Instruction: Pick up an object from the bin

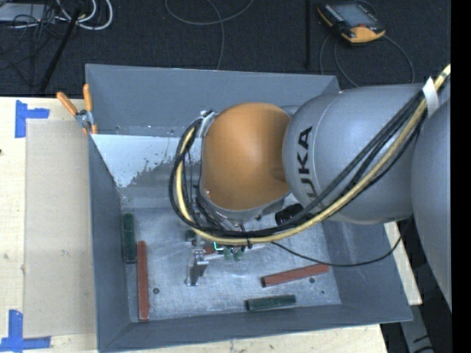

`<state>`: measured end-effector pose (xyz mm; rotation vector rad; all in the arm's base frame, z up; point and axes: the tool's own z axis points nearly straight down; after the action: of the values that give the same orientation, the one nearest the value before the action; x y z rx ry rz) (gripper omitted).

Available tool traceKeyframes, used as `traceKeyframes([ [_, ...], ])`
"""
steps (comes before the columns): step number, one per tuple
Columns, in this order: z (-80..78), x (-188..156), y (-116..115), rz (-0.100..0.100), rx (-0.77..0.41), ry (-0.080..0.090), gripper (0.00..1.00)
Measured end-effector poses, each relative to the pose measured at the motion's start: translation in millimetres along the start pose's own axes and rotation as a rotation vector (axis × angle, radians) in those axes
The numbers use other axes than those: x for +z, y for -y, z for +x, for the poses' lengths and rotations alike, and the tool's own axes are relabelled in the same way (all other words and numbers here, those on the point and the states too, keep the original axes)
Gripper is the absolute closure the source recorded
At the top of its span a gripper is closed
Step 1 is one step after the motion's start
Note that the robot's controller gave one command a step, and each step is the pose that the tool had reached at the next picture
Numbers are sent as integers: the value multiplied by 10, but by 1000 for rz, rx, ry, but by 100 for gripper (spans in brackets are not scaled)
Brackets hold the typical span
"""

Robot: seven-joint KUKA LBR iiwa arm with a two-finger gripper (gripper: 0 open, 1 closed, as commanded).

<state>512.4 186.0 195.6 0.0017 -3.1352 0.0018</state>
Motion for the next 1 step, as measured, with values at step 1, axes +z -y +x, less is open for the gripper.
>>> traceKeyframes([
  [1,127,-88,184,0,-61,3,0],
])
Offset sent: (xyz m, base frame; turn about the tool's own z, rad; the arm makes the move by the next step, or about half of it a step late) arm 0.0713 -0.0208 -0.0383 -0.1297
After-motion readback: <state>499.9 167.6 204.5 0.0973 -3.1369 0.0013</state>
